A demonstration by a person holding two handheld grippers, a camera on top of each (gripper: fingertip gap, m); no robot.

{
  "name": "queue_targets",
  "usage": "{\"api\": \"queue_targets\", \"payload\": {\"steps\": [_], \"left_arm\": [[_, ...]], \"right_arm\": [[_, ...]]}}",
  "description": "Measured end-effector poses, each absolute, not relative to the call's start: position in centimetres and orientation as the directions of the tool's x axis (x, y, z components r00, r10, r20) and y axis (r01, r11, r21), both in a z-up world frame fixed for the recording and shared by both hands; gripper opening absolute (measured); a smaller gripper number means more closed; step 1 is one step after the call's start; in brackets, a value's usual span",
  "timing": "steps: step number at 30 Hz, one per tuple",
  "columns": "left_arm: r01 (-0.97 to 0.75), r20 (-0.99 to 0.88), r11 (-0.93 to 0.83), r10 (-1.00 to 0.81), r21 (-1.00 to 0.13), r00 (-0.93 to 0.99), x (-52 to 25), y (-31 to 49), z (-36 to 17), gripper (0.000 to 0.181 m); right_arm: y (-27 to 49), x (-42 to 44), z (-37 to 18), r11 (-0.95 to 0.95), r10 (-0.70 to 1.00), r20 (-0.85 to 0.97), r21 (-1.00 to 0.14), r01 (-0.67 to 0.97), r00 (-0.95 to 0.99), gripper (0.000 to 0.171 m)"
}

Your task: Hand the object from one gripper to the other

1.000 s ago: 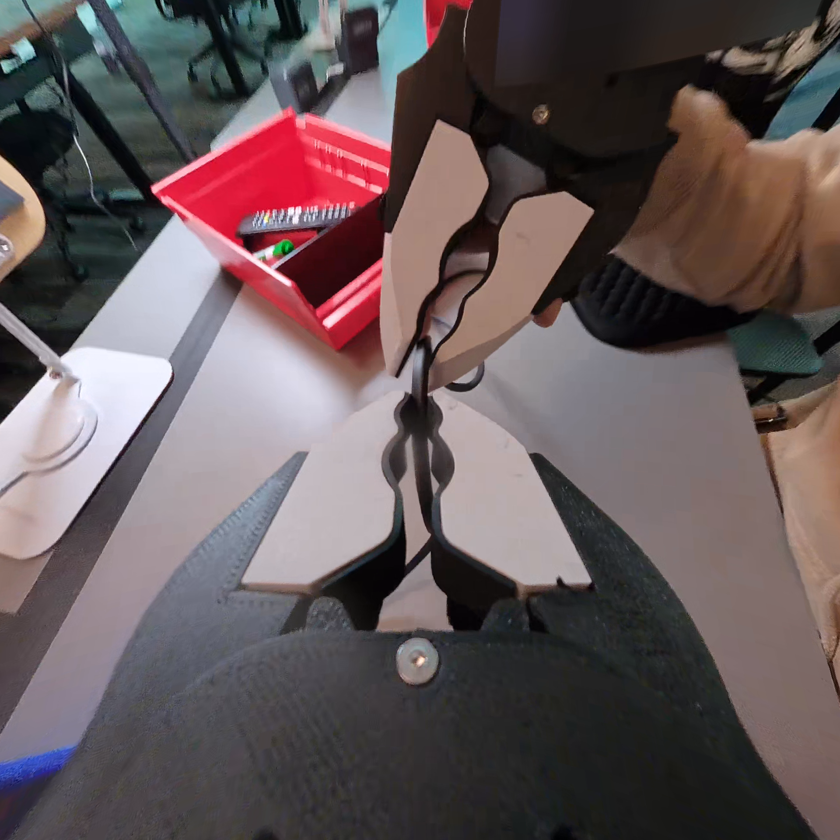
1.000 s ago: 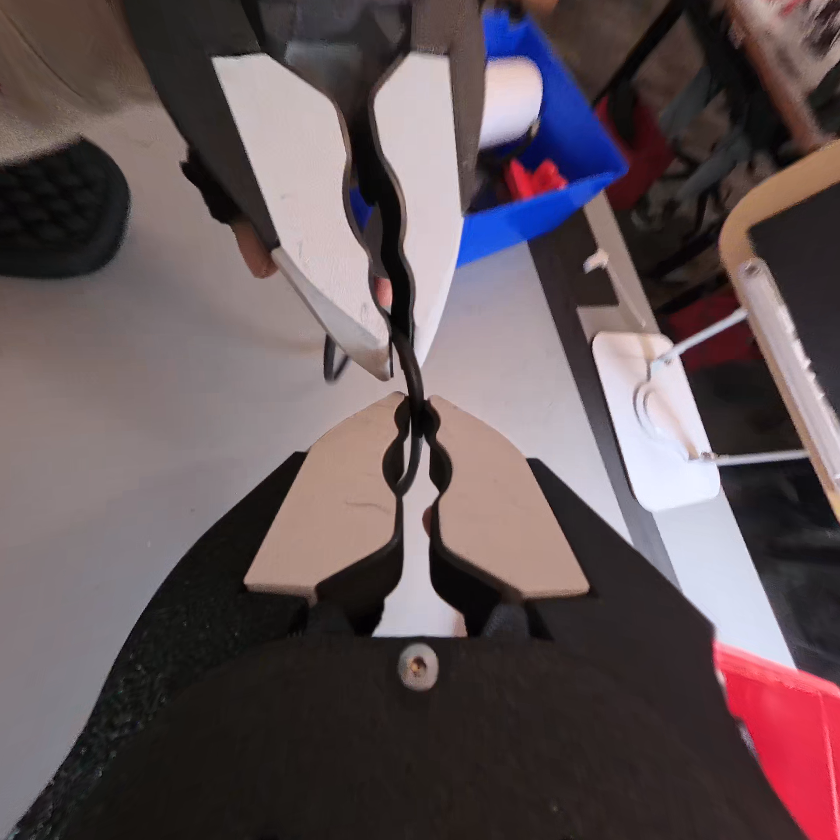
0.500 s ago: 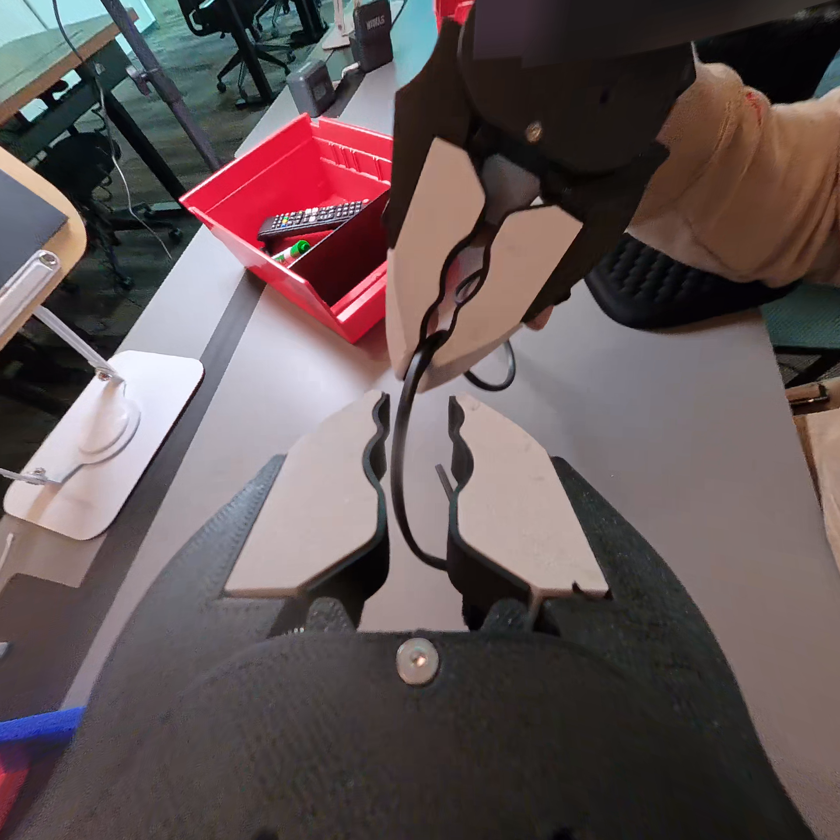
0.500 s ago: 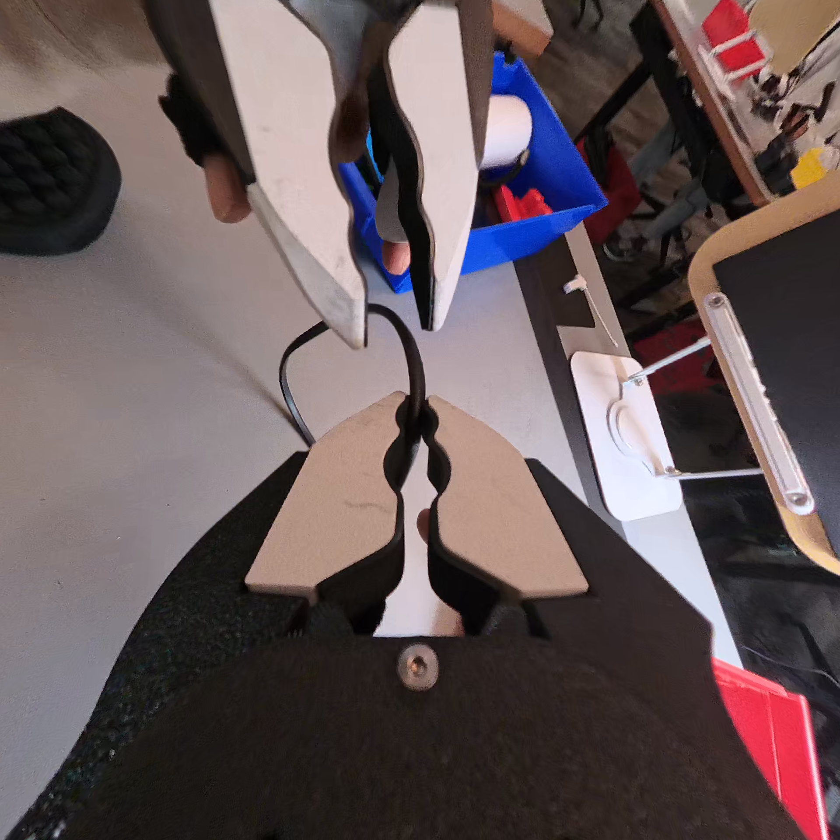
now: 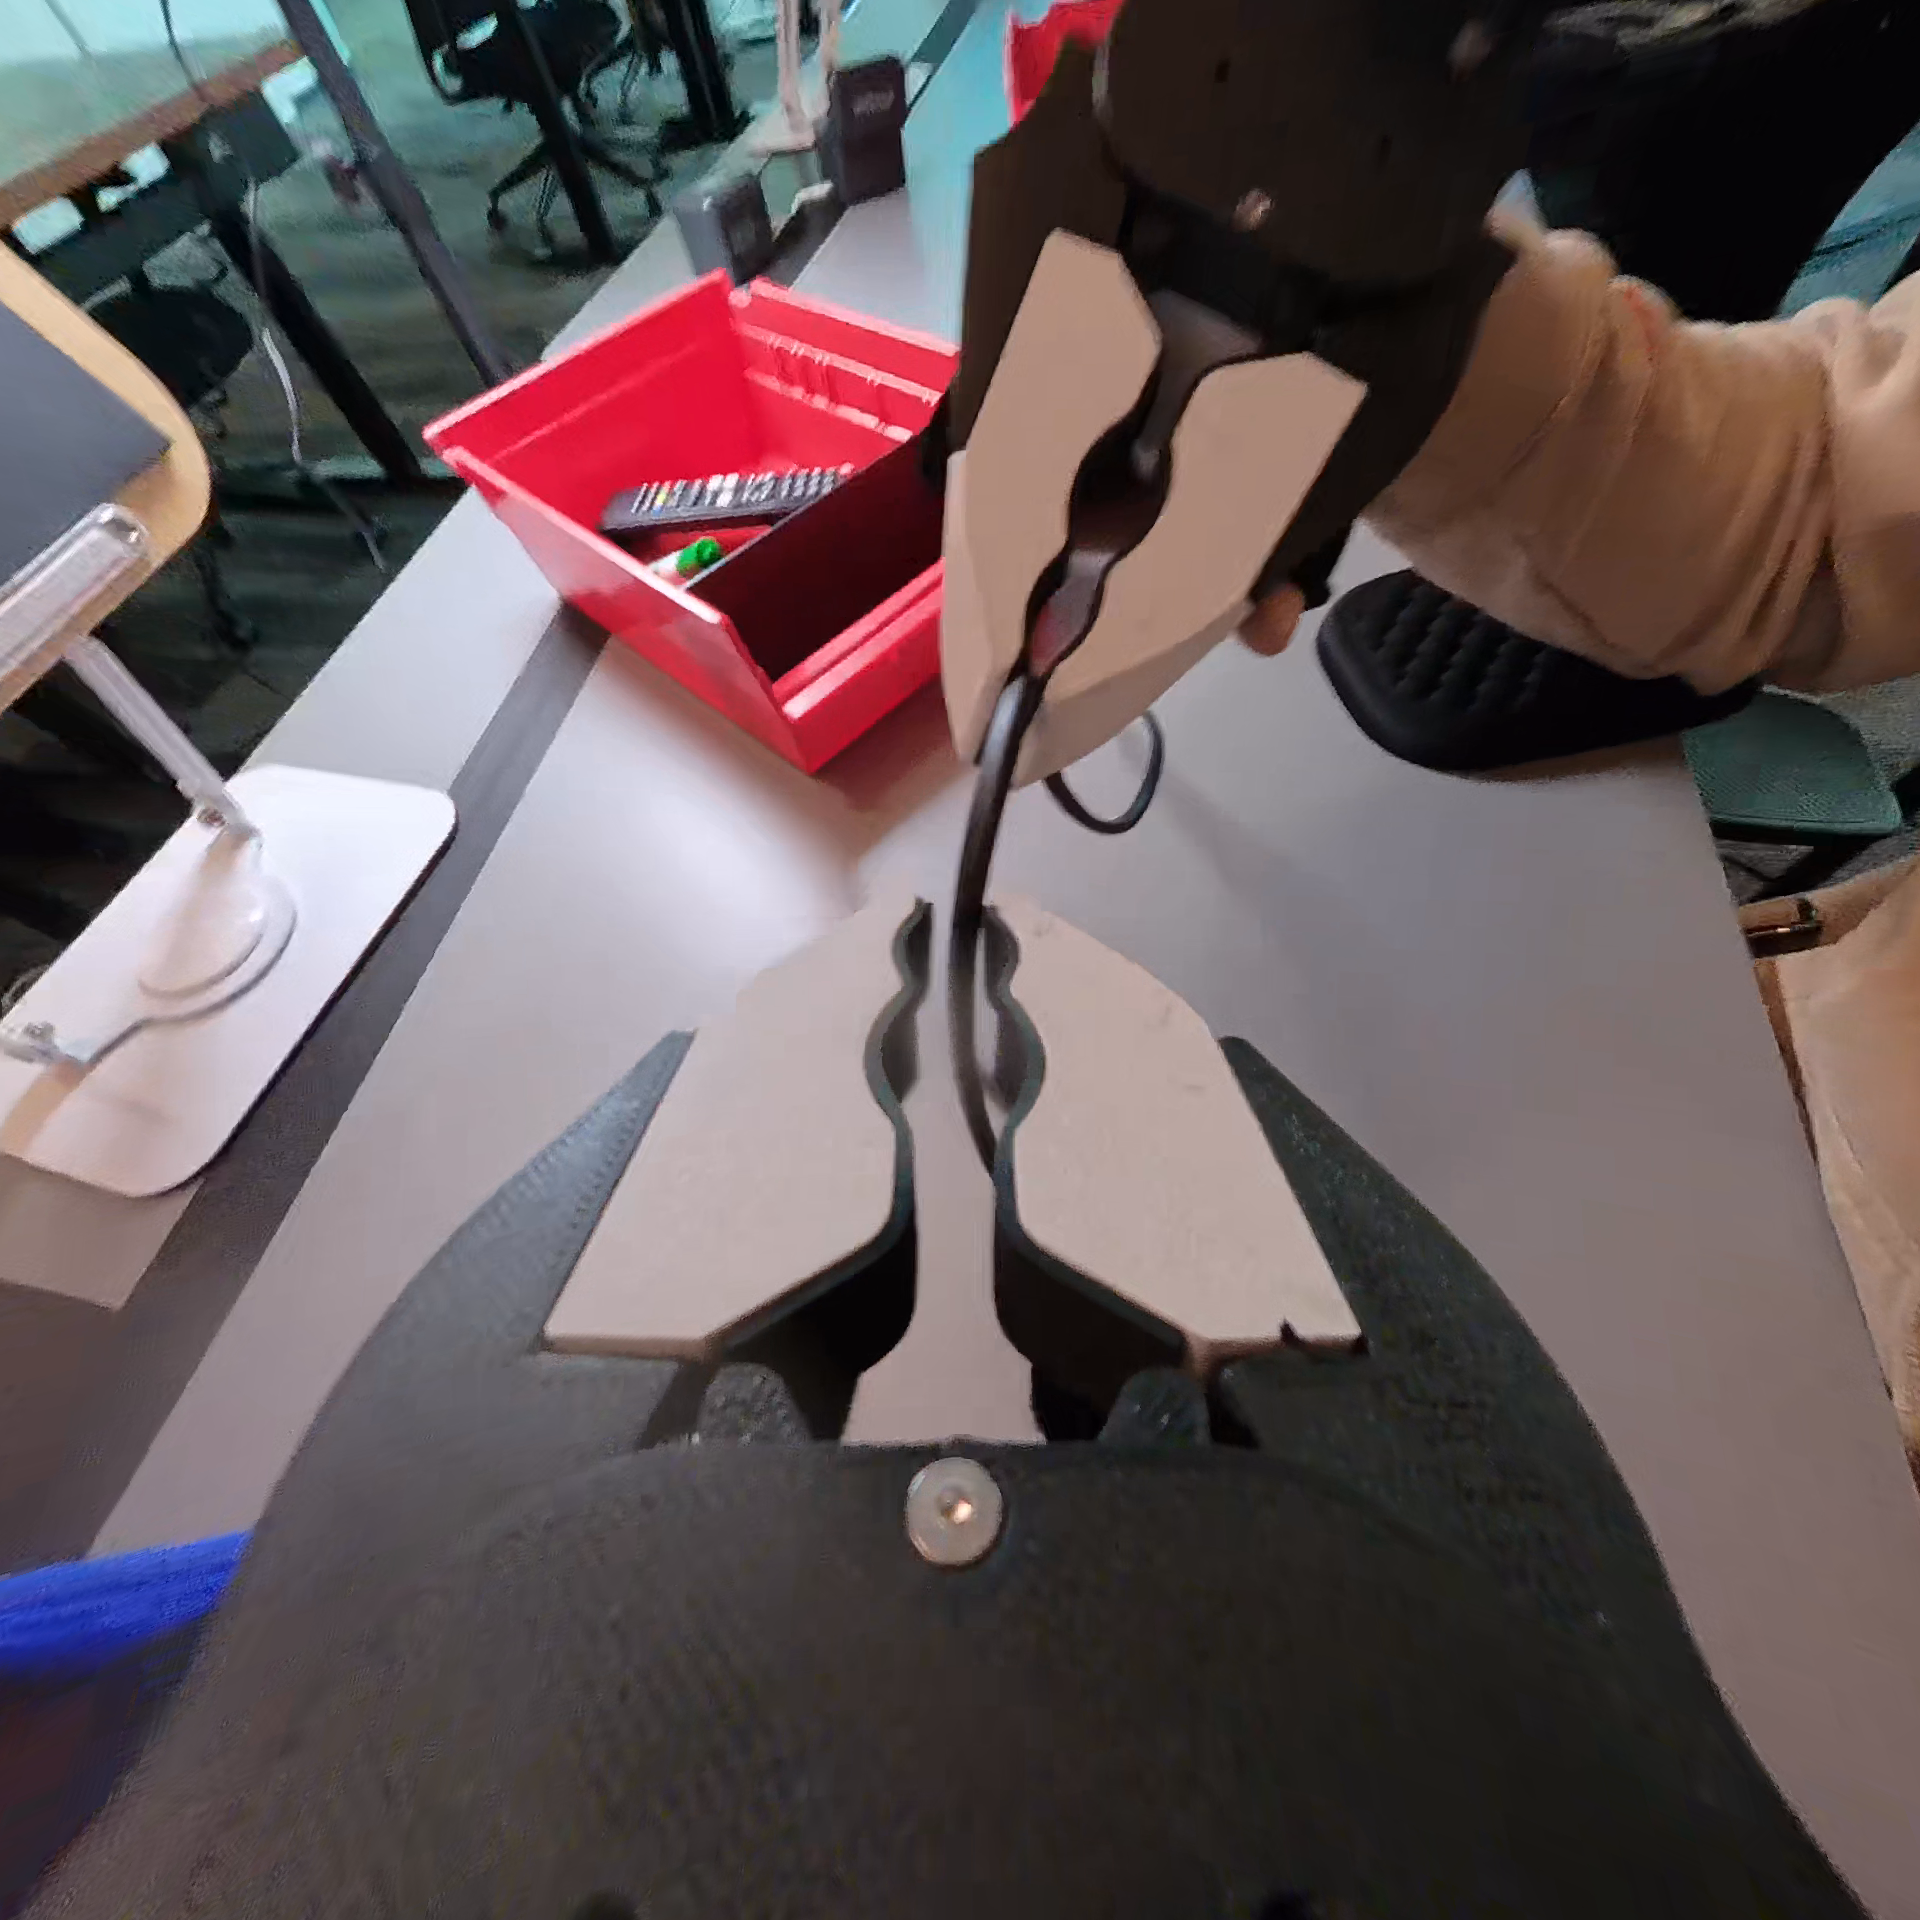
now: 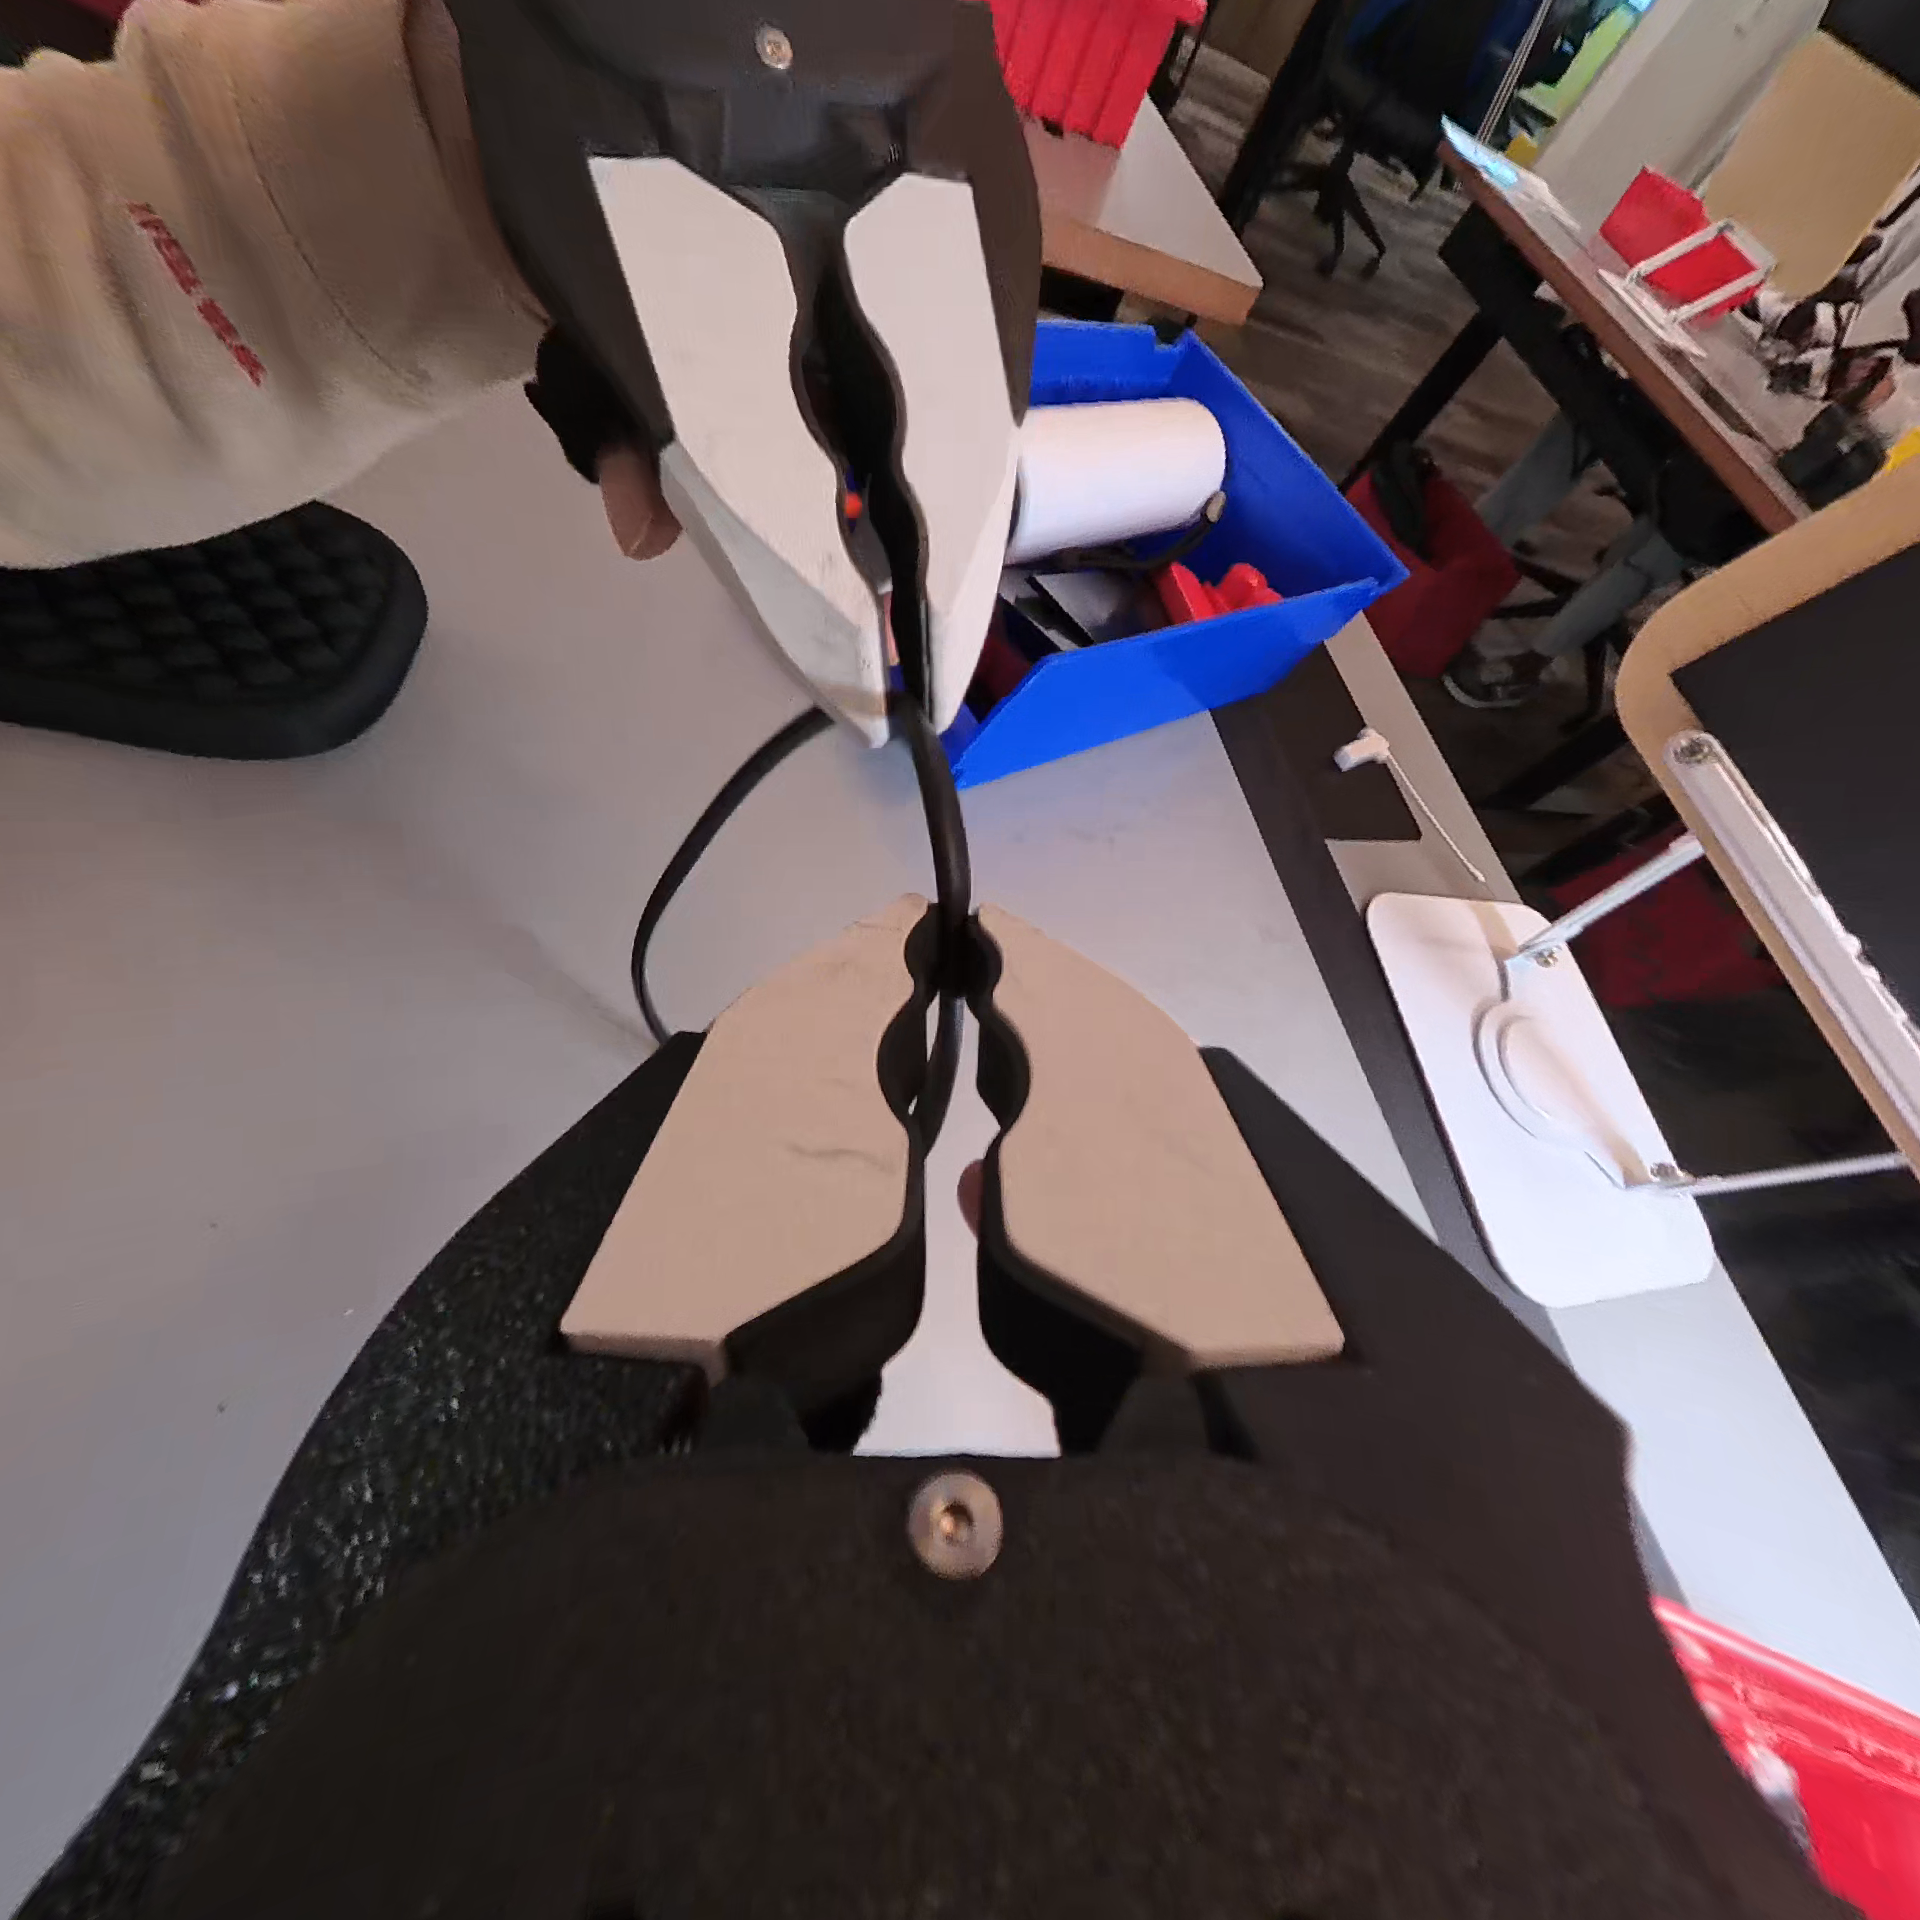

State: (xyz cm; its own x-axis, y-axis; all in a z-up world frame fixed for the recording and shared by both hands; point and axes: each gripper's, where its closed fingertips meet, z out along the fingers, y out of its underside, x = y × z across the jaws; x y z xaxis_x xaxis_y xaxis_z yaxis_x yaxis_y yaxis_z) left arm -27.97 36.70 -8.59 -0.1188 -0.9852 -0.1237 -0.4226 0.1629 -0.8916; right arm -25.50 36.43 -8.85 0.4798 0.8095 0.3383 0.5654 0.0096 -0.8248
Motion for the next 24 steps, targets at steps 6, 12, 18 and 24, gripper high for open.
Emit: {"api": "queue_targets", "payload": {"steps": [6,12,18,24], "left_arm": [[-0.463,-0.194,0.232,-0.972,-0.855,-0.129,-26.9,35.6,-9.1,0.022],[-0.414,-0.187,0.223,-0.974,-0.883,-0.126,-27.4,36.0,-8.2,0.005],[-0.428,-0.126,0.164,-0.985,-0.889,-0.117,-28.9,37.3,-8.7,0.006],[-0.521,-0.188,0.22,-0.975,-0.825,-0.115,-28.1,36.4,-9.8,0.035]], "right_arm": [[36.1,-25.9,-10.3,0.001,0.792,0.419,-0.728,0.686,0.444,0.003],[36.3,-25.9,-9.8,0.023,0.784,0.414,-0.763,0.646,0.462,0.005],[36.9,-25.2,-11.1,-0.024,0.828,0.322,-0.798,0.602,0.459,0.005],[36.6,-25.8,-11.7,-0.044,0.811,0.372,-0.731,0.681,0.452,0.005]]}}
